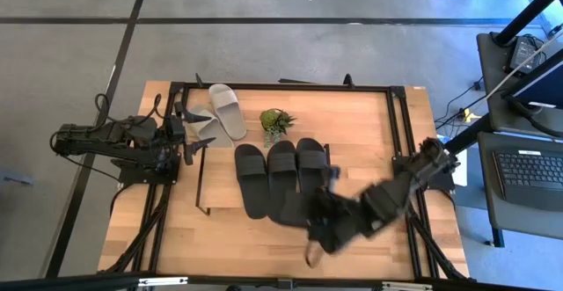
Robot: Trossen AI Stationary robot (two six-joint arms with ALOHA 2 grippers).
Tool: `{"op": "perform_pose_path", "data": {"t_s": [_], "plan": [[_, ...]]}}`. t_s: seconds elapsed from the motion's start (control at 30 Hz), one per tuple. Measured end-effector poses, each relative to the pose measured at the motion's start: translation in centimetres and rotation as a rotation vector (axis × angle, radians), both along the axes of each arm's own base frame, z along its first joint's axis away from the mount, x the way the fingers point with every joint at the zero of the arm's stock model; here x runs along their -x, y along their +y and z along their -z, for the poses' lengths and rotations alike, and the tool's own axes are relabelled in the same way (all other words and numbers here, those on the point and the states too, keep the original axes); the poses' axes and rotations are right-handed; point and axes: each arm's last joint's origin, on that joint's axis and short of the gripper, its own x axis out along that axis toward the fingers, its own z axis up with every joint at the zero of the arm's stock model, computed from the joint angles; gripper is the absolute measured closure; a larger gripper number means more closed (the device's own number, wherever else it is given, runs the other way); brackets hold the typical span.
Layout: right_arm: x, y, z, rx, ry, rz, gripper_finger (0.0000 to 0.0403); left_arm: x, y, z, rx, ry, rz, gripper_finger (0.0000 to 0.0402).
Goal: Pick and place slides into the shelf
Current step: Put the black slide on the shelf
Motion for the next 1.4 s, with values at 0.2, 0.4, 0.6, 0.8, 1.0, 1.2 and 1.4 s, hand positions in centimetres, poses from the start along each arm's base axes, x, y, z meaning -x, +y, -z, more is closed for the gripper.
{"op": "perform_pose_path", "data": {"t_s": [0.2,0.4,0.6,0.8,1.0,1.2,1.4], "plan": [[-4.3,-5.7,-2.7,0.052,-0.123,0.021,0.0391,0.0,0.0,0.0,-0.001,0.001,0.007,0.0108],[-6.6,-11.8,-4.5,0.122,-0.187,0.097,0.0391,0.0,0.0,-0.1,-0.113,0.029,0.027,0.0108],[-7.7,-17.8,-4.8,0.020,-0.177,0.087,0.0391,-0.9,0.2,-1.4,-0.292,-0.015,-0.047,0.0108],[-7.9,-21.7,-4.7,-0.028,-0.169,0.091,0.0391,-3.1,0.3,-2.3,-0.515,0.040,-0.167,0.0108],[-7.8,-23.6,-4.7,-0.010,-0.160,0.125,0.0391,-6.0,0.4,-1.7,-0.674,0.184,-0.254,0.0108],[-7.6,-24.9,-4.7,-0.010,-0.160,0.158,0.0391,-8.4,0.3,-1.7,-0.819,0.285,-0.383,0.0108],[-7.5,-25.7,-4.7,-0.009,-0.159,0.179,0.0391,-9.6,-0.4,-1.9,-0.948,0.324,-0.391,0.0108]]}}
